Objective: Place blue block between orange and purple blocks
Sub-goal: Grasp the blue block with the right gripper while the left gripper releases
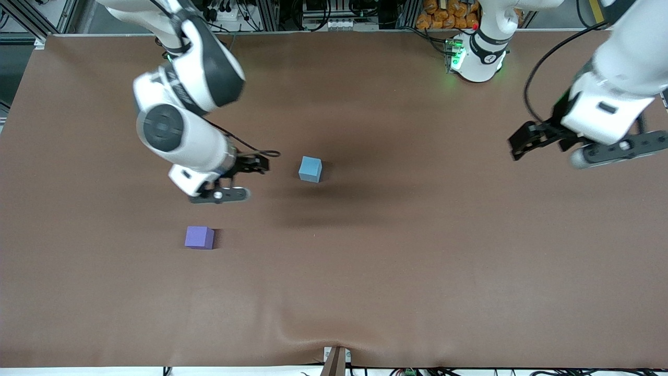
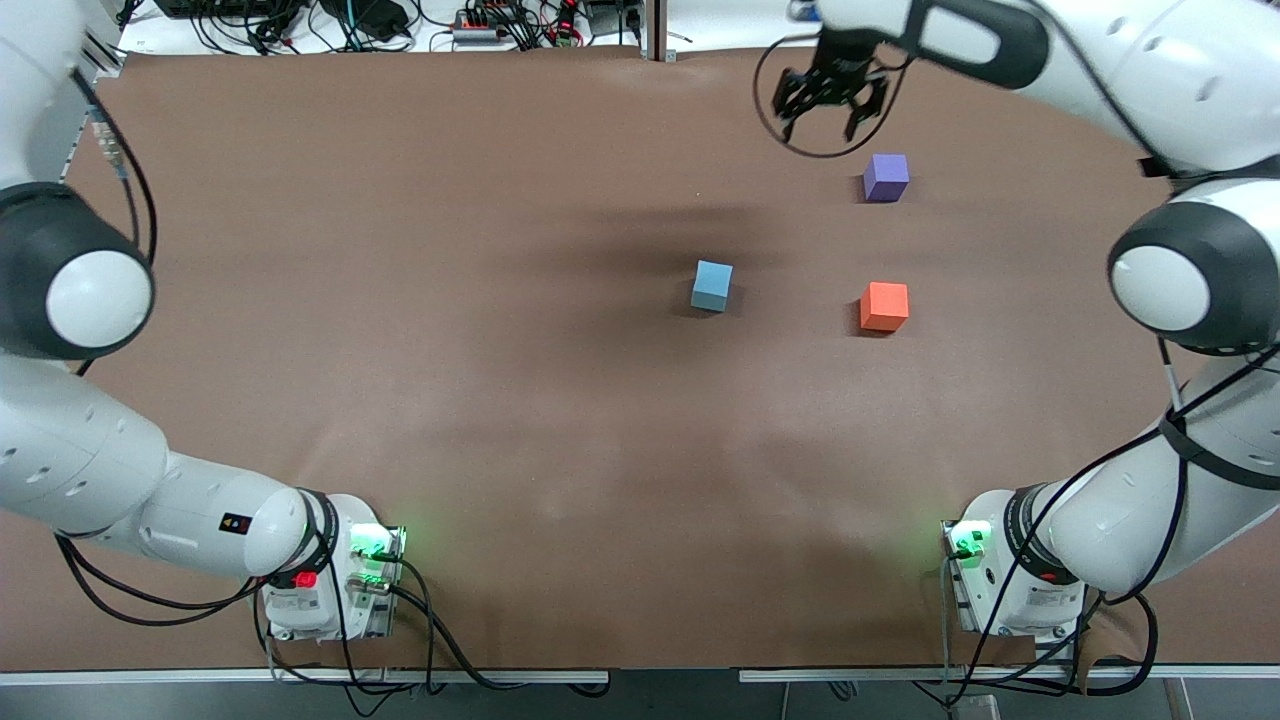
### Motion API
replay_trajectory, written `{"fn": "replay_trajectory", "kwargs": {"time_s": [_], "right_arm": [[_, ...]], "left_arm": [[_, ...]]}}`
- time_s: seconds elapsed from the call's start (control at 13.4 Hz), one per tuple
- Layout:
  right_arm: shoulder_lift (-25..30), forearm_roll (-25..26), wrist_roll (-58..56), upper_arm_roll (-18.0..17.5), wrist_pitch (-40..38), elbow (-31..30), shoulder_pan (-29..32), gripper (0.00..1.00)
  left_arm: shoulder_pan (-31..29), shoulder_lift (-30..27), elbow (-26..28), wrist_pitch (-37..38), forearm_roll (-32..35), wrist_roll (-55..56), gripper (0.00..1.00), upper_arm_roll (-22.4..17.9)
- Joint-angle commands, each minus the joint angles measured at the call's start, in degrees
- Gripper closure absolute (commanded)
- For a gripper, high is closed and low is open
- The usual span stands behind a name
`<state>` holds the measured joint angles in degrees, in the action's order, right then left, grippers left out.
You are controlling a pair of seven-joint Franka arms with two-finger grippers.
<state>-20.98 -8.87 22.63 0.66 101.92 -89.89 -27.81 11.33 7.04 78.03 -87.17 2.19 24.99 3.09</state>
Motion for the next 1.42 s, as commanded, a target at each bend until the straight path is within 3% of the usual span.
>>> {"fn": "replay_trajectory", "kwargs": {"time_s": [0.0,0.22,0.45,1.04,1.34], "right_arm": [[-3.8,0.3,8.5,0.7,5.4,-0.5,-4.8,0.00],[-7.0,0.3,12.7,0.7,13.9,-4.5,-10.1,0.00],[-7.9,0.0,14.4,0.7,22.1,-10.4,-12.9,0.00],[-9.3,-0.3,20.2,0.6,23.7,-13.8,-15.3,0.00],[-11.1,-0.4,22.7,0.6,29.2,-14.9,-16.8,0.00]], "left_arm": [[-3.2,-5.2,6.7,-1.3,0.9,-2.3,0.00,1.0],[-4.9,-7.5,9.9,-3.6,0.8,-2.8,0.00,1.0],[-6.1,-7.7,9.6,-3.6,0.7,-3.0,0.00,1.0],[-9.8,-7.7,9.3,-2.9,-0.1,-9.8,0.00,1.1],[-9.6,-7.8,9.3,-2.0,-0.1,-9.9,0.00,1.4]]}}
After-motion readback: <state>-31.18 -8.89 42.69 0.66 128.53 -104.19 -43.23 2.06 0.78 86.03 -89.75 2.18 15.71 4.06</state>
